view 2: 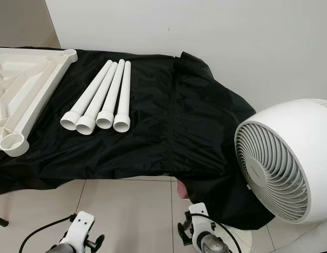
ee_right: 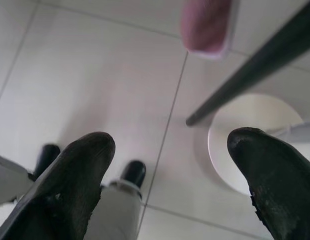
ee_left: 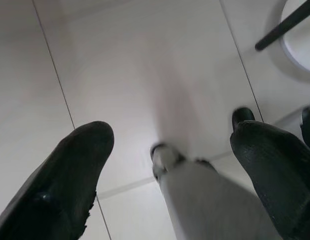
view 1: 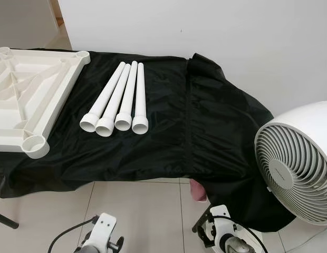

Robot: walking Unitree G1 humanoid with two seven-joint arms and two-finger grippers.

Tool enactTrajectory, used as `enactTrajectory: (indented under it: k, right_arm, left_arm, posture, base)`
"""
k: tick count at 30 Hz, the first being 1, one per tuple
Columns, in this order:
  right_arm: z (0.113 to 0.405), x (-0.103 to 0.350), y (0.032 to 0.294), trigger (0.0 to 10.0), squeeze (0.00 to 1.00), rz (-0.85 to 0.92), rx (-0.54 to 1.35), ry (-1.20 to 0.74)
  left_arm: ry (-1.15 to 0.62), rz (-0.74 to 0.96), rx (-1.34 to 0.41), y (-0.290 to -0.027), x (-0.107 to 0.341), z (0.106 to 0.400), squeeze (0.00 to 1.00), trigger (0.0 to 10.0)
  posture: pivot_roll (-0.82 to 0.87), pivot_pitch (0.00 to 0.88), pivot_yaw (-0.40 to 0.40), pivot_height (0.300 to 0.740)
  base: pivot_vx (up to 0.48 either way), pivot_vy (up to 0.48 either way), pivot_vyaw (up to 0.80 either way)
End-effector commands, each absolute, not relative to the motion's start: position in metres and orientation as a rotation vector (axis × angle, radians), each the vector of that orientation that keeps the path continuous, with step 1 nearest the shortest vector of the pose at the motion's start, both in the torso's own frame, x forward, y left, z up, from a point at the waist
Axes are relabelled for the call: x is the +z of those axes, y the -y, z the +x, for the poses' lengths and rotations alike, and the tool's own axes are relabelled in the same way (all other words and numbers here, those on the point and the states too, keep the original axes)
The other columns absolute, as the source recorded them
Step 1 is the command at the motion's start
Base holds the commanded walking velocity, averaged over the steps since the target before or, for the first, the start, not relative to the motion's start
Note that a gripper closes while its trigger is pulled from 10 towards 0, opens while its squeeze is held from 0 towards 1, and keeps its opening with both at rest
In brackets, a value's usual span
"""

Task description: Building children table

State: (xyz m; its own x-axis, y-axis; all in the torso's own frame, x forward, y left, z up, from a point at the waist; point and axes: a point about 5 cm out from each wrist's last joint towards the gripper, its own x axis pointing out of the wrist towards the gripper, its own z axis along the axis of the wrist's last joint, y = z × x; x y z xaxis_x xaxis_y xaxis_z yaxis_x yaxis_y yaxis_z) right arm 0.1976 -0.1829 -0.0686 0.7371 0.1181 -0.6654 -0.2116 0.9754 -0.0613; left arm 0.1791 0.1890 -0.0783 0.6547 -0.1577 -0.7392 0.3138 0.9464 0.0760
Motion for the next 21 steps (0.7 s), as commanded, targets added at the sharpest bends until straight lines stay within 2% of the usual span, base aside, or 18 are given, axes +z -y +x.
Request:
enactTrajectory:
  k: [1, 10, 21]
  right_arm:
    - [0.187, -0.075, 0.188, 10.0, 0.00, -0.143, 0.162, -0.770]
    - [0.170, -0.084, 0.192, 10.0, 0.00, -0.155, 0.142, -0.856]
    - [0.149, -0.093, 0.200, 10.0, 0.00, -0.152, 0.100, -0.940]
  left_arm:
    - [-0.861, 0.198, -0.193, -0.196, -0.083, 0.171, 0.00, 10.0]
    - [-0.928, 0.157, -0.139, -0.201, -0.089, 0.159, 0.00, 10.0]
    - [-1.055, 0.161, -0.096, -0.209, -0.100, 0.131, 0.00, 10.0]
  posture:
    - [0.02, 0.022, -0.047, 0.740]
    - [0.03, 0.025, -0.053, 0.740]
    - [0.02, 0.039, -0.055, 0.740]
  base:
    - [0.000, 0.000, 0.00]
    - [0.000, 0.000, 0.00]
    - [0.000, 0.000, 0.00]
